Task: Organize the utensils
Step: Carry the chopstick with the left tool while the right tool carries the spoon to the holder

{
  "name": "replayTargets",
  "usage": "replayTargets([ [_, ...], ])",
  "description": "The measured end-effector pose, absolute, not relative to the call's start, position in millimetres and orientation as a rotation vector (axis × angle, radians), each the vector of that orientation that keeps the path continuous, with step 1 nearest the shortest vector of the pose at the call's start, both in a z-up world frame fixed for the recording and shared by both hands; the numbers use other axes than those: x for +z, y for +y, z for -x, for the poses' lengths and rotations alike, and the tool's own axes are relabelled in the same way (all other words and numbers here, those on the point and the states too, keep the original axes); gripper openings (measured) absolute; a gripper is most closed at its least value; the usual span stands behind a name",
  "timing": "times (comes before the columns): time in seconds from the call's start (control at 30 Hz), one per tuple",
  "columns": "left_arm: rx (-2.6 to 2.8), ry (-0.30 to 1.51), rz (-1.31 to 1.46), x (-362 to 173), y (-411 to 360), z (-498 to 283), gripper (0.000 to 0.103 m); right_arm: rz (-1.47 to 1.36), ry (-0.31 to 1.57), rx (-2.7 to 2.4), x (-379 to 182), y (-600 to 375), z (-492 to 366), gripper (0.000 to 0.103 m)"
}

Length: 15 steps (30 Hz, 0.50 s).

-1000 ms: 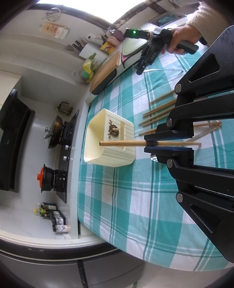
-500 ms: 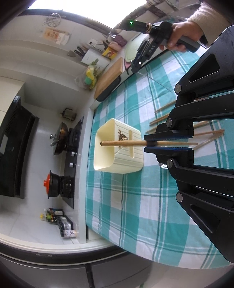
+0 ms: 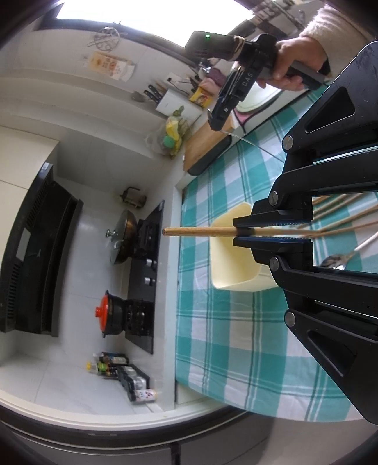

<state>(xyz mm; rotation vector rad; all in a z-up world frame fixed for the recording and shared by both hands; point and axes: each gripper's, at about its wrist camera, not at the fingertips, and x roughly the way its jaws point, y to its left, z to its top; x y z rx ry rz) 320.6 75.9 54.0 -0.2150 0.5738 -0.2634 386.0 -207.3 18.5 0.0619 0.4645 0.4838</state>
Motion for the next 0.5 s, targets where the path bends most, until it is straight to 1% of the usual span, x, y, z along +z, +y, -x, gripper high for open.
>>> replayTargets([
  [0.13, -0.258, 0.525, 0.214, 77.7, 78.7, -355.4, 0.005, -0.066, 0.437, 0.518, 44.3, -189.3, -414.6, 0.036],
  [0.23, -0.244, 0.504, 0.214, 84.1, 80.3, -383.4, 0.005, -0.072, 0.414, 0.54, 55.4, -173.1, -436.1, 0.036],
  [0.37, -0.214, 0.498, 0.19, 76.6, 79.3, -416.6, 0.005, -0.084, 0.408, 0.571, 51.2, -151.8, -462.2, 0.036],
  [0.5, -0.204, 0.544, 0.19, 53.6, 80.7, -444.9, 0.005, -0.079, 0.443, 0.589, 31.0, -133.0, -487.9, 0.036],
])
